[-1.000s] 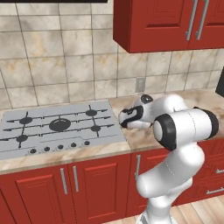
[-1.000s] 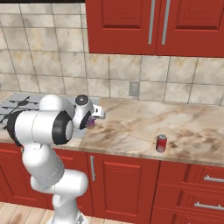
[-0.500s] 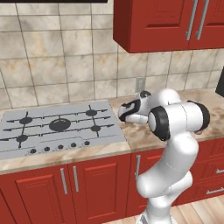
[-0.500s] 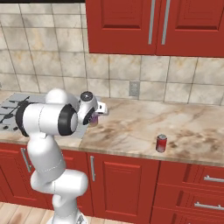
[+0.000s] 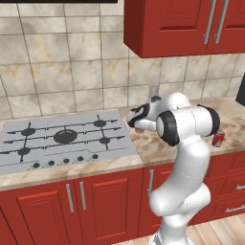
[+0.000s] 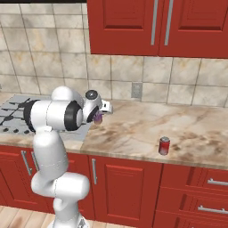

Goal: Four empty soda cans are scattered around the kitchen. Gather all the cans and cluster them next to the stove for recycling.

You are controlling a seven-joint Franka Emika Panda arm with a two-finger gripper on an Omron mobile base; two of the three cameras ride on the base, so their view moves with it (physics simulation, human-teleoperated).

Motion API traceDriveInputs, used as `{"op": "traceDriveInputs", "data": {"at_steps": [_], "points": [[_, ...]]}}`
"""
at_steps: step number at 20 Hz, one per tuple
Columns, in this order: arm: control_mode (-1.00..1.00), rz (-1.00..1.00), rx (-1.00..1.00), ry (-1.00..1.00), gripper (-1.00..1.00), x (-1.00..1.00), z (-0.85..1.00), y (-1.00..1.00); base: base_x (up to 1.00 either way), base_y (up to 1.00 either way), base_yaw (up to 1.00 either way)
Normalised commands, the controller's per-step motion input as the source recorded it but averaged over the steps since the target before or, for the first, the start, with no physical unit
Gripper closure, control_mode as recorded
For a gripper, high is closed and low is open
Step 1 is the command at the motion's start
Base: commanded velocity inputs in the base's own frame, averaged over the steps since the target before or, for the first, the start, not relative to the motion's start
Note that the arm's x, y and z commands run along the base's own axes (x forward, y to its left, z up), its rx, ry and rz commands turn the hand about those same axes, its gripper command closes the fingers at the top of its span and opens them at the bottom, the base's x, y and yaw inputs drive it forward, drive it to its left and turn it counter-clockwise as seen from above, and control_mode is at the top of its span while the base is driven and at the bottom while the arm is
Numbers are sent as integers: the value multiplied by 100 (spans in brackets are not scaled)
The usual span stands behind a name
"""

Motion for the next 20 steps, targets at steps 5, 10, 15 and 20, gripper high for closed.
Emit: {"op": "traceDriveInputs", "data": {"at_steps": [5, 10, 15, 20], "points": [[-100, 0, 0, 0, 100, 37, 0, 0, 0, 0, 0], [-100, 0, 0, 0, 100, 35, 0, 0, 0, 0, 0], [-100, 0, 0, 0, 100, 35, 0, 0, 0, 0, 0], [-100, 0, 1, 0, 100, 33, 0, 0, 0, 0, 0]]}}
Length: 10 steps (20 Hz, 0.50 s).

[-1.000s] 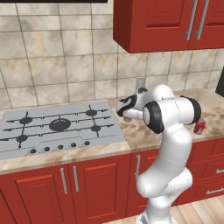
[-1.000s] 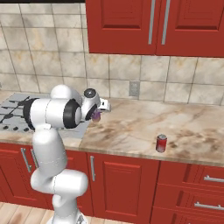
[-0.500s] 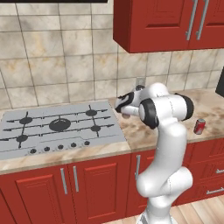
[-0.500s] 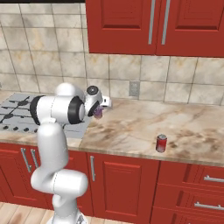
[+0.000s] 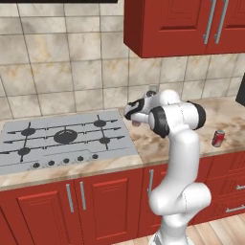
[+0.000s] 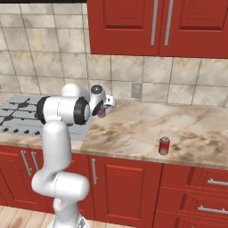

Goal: Four empty soda cans are scattered around the kitchen. Gather all the cans and cluster them next to the stove for recycling.

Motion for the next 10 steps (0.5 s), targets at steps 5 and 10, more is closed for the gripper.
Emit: {"op": "traceDriveInputs", "data": {"at_steps": [5, 10], "points": [[-100, 0, 5, 0, 100, 22, 0, 0, 0, 0, 0], [-100, 0, 5, 0, 100, 14, -3, 2, 0, 0, 0]]}}
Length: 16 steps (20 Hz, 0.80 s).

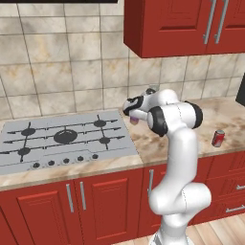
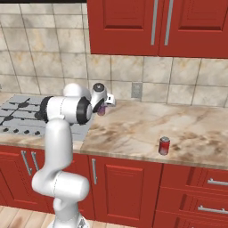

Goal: Four empty soda cans are scattered around the kitchen. Gather all the cans and cluster them next to the stove for recycling.

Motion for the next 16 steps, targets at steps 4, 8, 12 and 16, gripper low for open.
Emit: {"op": "traceDriveInputs", "data": {"at_steps": [4, 8, 12, 16], "points": [[-100, 1, 0, 0, 100, 10, -25, 1, 0, 0, 0], [-100, 2, 0, 1, 100, 7, -34, 4, 0, 0, 0], [-100, 2, 0, 2, 100, 10, -34, 5, 0, 0, 0], [-100, 2, 0, 2, 100, 11, -35, 3, 0, 0, 0]]}}
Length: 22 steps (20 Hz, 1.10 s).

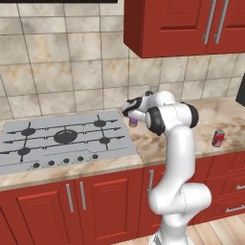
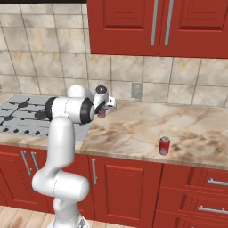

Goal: Four empty soda cans are scattered around the kitchen. Gather all the cans and cluster them next to the stove for recycling.

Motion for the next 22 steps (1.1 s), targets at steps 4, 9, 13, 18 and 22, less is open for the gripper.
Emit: {"op": "traceDriveInputs", "data": {"at_steps": [4, 9, 13, 18, 22], "points": [[-100, 2, 0, 3, 100, 10, -43, 7, 0, 0, 0], [-100, 2, -1, 2, -100, 3, -38, 30, 0, 0, 0], [-100, 3, 0, 0, -100, -1, 0, 6, 0, 0, 0], [-100, 3, 0, -1, -100, -8, 0, 0, 0, 0, 0], [-100, 2, 0, 0, -100, -1, 3, 0, 0, 0, 0]]}}
